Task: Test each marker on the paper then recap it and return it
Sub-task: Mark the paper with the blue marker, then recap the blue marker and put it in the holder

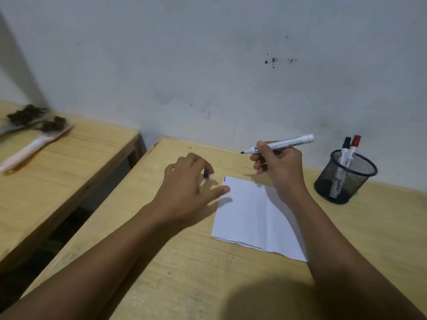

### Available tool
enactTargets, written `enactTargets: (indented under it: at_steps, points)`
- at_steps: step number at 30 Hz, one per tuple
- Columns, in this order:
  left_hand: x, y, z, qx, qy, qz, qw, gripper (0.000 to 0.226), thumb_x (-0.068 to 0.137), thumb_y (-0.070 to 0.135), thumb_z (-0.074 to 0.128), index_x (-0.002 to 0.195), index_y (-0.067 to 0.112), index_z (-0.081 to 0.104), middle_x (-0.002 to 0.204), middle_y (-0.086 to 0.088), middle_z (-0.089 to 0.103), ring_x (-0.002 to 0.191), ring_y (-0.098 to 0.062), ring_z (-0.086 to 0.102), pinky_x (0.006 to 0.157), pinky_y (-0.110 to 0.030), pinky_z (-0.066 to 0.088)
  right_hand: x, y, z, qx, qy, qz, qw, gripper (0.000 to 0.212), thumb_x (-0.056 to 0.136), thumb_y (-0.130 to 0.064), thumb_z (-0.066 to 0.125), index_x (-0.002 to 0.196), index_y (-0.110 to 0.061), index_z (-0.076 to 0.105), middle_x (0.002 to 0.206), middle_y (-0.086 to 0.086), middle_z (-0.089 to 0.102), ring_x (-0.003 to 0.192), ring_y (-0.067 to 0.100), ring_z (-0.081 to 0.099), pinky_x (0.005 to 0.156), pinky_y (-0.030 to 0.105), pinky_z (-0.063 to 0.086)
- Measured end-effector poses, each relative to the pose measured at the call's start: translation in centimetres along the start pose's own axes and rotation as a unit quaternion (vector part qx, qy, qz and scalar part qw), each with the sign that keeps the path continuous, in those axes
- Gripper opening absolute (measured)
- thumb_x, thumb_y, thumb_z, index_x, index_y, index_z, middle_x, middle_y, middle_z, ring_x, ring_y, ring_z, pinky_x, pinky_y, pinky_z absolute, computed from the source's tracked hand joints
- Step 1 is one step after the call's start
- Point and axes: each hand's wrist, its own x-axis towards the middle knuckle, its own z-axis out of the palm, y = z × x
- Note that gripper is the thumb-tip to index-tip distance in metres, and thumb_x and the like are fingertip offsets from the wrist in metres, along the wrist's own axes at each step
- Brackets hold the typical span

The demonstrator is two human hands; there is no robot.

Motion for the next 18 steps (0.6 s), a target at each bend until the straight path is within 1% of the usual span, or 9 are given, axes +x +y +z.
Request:
enactTargets:
  at_steps: [2, 4, 6, 9, 10, 12, 14, 15, 18]
  points:
    - [2.0, -0.3, -0.1, 0.054, 0.01, -0.051, 0.997, 0.055, 0.079, 0.067, 0.054, 0.122, 0.033, 0.055, 0.117, 0.009, 0.051, 0.113, -0.016, 0.048, 0.095, -0.045, 0.037, -0.2, -0.9, -0.5, -0.008, -0.007, -0.002, 1.0, 0.02, 0.097, -0.016, 0.065, 0.089, 0.002, 0.072, 0.07, 0.012, 0.07, 0.053, 0.018, 0.058, 0.05, 0.026, 0.05]
    - [3.5, -0.6, -0.2, 0.094, -0.062, -0.095, 0.989, 0.044, 0.086, 0.056, 0.056, 0.126, 0.037, 0.056, 0.114, 0.008, 0.058, 0.114, -0.019, 0.052, 0.094, -0.046, 0.033, -0.7, -1.8, -0.8, -0.01, -0.008, -0.002, 1.0, 0.02, 0.097, -0.017, 0.066, 0.09, 0.001, 0.072, 0.071, 0.012, 0.071, 0.054, 0.018, 0.058, 0.05, 0.027, 0.05]
    - [4.2, -0.5, -0.3, 0.111, -0.107, -0.089, 0.984, 0.026, 0.09, 0.048, 0.055, 0.109, 0.035, 0.068, 0.099, 0.011, 0.064, 0.106, -0.018, 0.058, 0.088, -0.043, 0.027, -1.5, -2.6, -1.1, -0.01, -0.01, -0.002, 1.0, 0.02, 0.097, -0.017, 0.066, 0.09, 0.001, 0.072, 0.071, 0.012, 0.071, 0.054, 0.018, 0.058, 0.05, 0.027, 0.05]
    - [4.5, 0.5, -1.2, 0.102, -0.085, -0.091, 0.987, 0.017, 0.089, 0.045, 0.06, 0.086, 0.033, 0.072, 0.086, 0.014, 0.069, 0.093, -0.013, 0.061, 0.083, -0.04, 0.024, -3.0, -4.0, -2.1, -0.011, -0.017, -0.007, 1.0, 0.019, 0.097, -0.016, 0.066, 0.087, -0.002, 0.072, 0.068, 0.01, 0.072, 0.055, 0.02, 0.058, 0.05, 0.029, 0.049]
    - [4.5, 1.2, -1.8, 0.068, -0.065, -0.103, 0.99, 0.013, 0.088, 0.043, 0.064, 0.084, 0.034, 0.071, 0.085, 0.015, 0.069, 0.089, -0.009, 0.061, 0.081, -0.039, 0.026, -3.4, -4.6, -2.5, -0.008, -0.016, -0.011, 1.0, 0.018, 0.097, -0.016, 0.066, 0.086, -0.003, 0.072, 0.067, 0.009, 0.072, 0.055, 0.021, 0.058, 0.05, 0.029, 0.049]
    - [4.5, 3.3, -3.4, -0.094, -0.031, -0.12, 0.988, 0.005, 0.084, 0.036, 0.075, 0.082, 0.031, 0.073, 0.083, 0.016, 0.072, 0.08, -0.004, 0.064, 0.079, -0.035, 0.036, -4.0, -6.2, -3.2, 0.002, -0.007, -0.019, 1.0, 0.018, 0.097, -0.016, 0.066, 0.084, -0.005, 0.072, 0.066, 0.007, 0.072, 0.055, 0.021, 0.058, 0.05, 0.029, 0.049]
    - [4.1, 6.2, -5.4, -0.288, -0.014, -0.114, 0.951, 0.008, 0.08, 0.02, 0.082, 0.085, 0.02, 0.077, 0.084, 0.005, 0.078, 0.078, -0.01, 0.07, 0.076, -0.032, 0.049, -4.6, -8.2, -3.7, 0.013, 0.004, -0.028, 1.0, 0.018, 0.097, -0.015, 0.065, 0.083, -0.006, 0.072, 0.066, 0.007, 0.072, 0.054, 0.02, 0.058, 0.049, 0.028, 0.049]
    - [3.8, 7.7, -6.4, -0.345, -0.008, -0.104, 0.933, 0.01, 0.078, 0.014, 0.083, 0.086, 0.015, 0.077, 0.086, -0.001, 0.079, 0.08, -0.012, 0.071, 0.077, -0.029, 0.051, -4.8, -9.3, -3.8, 0.02, 0.006, -0.034, 0.999, 0.018, 0.097, -0.015, 0.064, 0.084, -0.006, 0.072, 0.066, 0.008, 0.072, 0.054, 0.02, 0.058, 0.048, 0.027, 0.048]
    - [3.1, 11.9, -8.9, -0.41, -0.002, -0.073, 0.909, 0.013, 0.077, 0.009, 0.083, 0.088, 0.011, 0.077, 0.09, -0.005, 0.079, 0.08, -0.007, 0.071, 0.071, -0.016, 0.049, -5.9, -12.8, -4.2, 0.044, 0.006, -0.056, 0.997, 0.02, 0.098, -0.016, 0.064, 0.089, -0.001, 0.074, 0.069, 0.01, 0.072, 0.055, 0.019, 0.057, 0.049, 0.027, 0.048]
